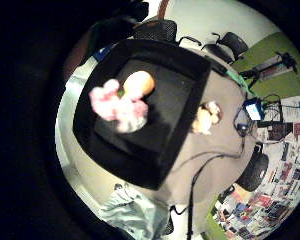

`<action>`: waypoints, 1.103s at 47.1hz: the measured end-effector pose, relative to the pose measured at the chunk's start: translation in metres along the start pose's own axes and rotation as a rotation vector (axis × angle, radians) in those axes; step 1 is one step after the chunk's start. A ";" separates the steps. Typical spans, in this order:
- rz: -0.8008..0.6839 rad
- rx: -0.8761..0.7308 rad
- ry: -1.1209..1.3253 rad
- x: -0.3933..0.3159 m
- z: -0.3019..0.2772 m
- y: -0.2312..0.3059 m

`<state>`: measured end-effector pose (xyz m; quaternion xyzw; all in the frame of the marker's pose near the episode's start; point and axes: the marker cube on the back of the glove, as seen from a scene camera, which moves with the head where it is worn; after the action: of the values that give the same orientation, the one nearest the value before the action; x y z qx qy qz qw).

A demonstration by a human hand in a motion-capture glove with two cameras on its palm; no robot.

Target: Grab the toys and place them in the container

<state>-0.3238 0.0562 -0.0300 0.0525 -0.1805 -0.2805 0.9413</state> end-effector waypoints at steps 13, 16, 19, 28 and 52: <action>-0.008 0.107 -0.111 0.073 -0.032 0.021; 0.021 0.114 -0.112 0.100 -0.035 0.028; 0.049 0.111 -0.099 0.127 -0.034 0.033; 0.107 0.088 -0.034 0.196 -0.015 0.038; 0.094 -0.257 0.106 0.284 0.139 -0.002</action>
<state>-0.1557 -0.1005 0.1867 -0.0621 -0.0954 -0.2536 0.9606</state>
